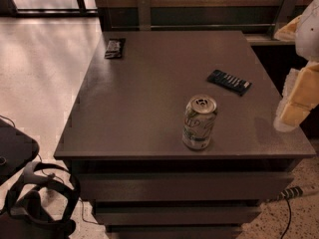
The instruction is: Move 7up can near rxbar chocolate
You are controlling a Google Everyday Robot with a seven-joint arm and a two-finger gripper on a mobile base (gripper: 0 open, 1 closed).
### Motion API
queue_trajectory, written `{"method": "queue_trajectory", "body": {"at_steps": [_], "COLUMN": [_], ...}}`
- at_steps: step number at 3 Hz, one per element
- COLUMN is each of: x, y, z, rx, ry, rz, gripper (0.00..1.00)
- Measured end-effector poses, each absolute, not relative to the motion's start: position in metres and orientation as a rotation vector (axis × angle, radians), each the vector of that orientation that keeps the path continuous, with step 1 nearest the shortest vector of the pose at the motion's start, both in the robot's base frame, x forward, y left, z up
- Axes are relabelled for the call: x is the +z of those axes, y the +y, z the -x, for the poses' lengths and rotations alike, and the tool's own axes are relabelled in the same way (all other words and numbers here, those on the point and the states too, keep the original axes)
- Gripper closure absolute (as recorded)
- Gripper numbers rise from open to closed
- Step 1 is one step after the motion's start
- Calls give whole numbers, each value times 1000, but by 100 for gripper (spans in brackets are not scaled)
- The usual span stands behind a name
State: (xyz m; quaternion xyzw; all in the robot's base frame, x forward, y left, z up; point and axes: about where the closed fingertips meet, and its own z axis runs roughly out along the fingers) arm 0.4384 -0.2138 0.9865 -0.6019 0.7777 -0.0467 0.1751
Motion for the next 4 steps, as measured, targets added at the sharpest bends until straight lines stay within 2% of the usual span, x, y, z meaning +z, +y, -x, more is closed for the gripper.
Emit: {"method": "queue_trajectory", "body": {"at_steps": [1, 4], "x": [986, 894], "y": [-213, -180], "z": [-439, -461], "rx": [-129, 440], "ry": [2201, 1756], "rz": [1704, 1481], "gripper": [0, 0]}}
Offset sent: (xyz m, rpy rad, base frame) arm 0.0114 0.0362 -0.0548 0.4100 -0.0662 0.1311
